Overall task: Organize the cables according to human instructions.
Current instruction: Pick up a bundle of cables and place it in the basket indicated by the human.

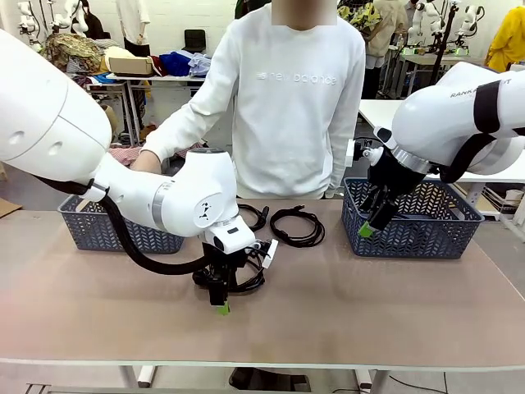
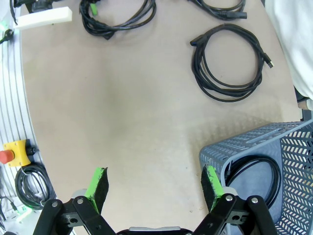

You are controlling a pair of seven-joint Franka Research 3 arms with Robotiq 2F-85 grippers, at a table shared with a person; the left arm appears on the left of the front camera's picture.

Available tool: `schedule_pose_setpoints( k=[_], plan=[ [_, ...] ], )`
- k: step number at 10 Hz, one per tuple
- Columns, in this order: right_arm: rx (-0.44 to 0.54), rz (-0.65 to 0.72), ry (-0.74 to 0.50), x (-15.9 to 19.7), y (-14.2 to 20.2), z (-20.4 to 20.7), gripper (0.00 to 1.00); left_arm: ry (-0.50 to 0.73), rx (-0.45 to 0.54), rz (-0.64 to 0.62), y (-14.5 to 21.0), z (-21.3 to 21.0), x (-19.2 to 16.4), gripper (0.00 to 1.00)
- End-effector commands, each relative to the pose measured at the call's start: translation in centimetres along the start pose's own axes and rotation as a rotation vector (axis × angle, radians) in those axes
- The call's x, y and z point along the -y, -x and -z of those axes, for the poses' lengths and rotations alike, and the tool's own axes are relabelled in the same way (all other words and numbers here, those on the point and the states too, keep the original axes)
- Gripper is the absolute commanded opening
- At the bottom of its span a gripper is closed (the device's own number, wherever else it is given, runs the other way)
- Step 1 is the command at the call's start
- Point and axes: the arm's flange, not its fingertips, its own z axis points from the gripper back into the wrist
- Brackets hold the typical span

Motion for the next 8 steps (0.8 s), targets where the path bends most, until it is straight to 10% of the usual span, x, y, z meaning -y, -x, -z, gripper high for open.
schedule_pose_setpoints(
  k=[1,5,6,7,8],
  plan=[
    [-0.01,0.01,0.01,0.02,-0.2,-0.17,1.0,0.015,-0.008,-0.006,-0.23,-0.58,0.07,1.0],
    [-0.01,0.01,0.01,0.02,-0.2,-0.17,1.0,0.016,-0.021,-0.018,-0.21,-0.62,0.2,0.61],
    [-0.01,0.01,0.01,0.02,-0.2,-0.17,1.0,0.015,-0.028,-0.02,-0.17,-0.64,0.25,0.75],
    [-0.01,0.01,0.01,0.02,-0.2,-0.17,1.0,0.015,-0.029,-0.021,-0.16,-0.67,0.24,0.42],
    [-0.01,0.01,0.01,0.02,-0.2,-0.17,1.0,0.012,-0.024,-0.021,-0.18,-0.73,0.25,0.56]
  ],
)
